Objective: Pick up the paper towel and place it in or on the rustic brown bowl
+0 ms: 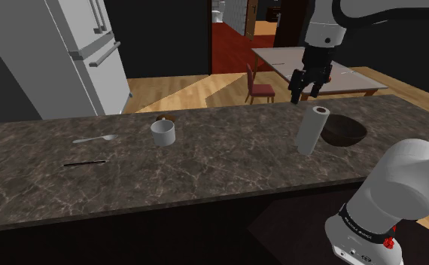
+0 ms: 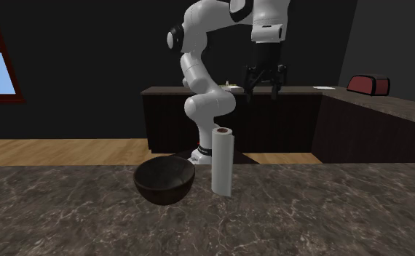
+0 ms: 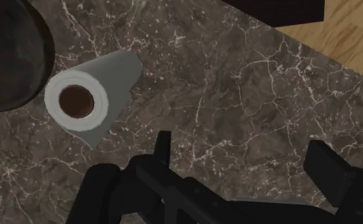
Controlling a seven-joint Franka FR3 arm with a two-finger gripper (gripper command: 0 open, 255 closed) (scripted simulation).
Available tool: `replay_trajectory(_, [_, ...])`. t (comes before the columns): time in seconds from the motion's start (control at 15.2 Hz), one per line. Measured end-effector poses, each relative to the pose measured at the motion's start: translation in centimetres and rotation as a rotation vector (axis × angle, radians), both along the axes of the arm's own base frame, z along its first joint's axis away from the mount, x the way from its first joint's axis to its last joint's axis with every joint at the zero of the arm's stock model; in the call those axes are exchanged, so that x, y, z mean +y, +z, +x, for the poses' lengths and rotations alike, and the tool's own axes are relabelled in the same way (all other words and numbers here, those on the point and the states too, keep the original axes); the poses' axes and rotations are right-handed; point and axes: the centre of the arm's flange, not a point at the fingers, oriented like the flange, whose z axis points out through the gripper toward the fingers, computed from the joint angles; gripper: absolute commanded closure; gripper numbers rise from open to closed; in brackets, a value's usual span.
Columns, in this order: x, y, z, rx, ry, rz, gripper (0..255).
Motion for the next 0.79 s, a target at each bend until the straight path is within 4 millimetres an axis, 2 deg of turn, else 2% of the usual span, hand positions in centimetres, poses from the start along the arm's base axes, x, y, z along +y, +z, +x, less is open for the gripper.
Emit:
replay_trajectory(0.07, [0.0,0.0,0.0,0.000,0.000,0.000,0])
replay_trajectory(0.2, [-1.5,-0.5,0.0,-0.003,-0.013,0.000,0])
replay_trajectory(0.79, [-11.7,-5.9,-0.4,-0.028,-0.101,-0.003,0])
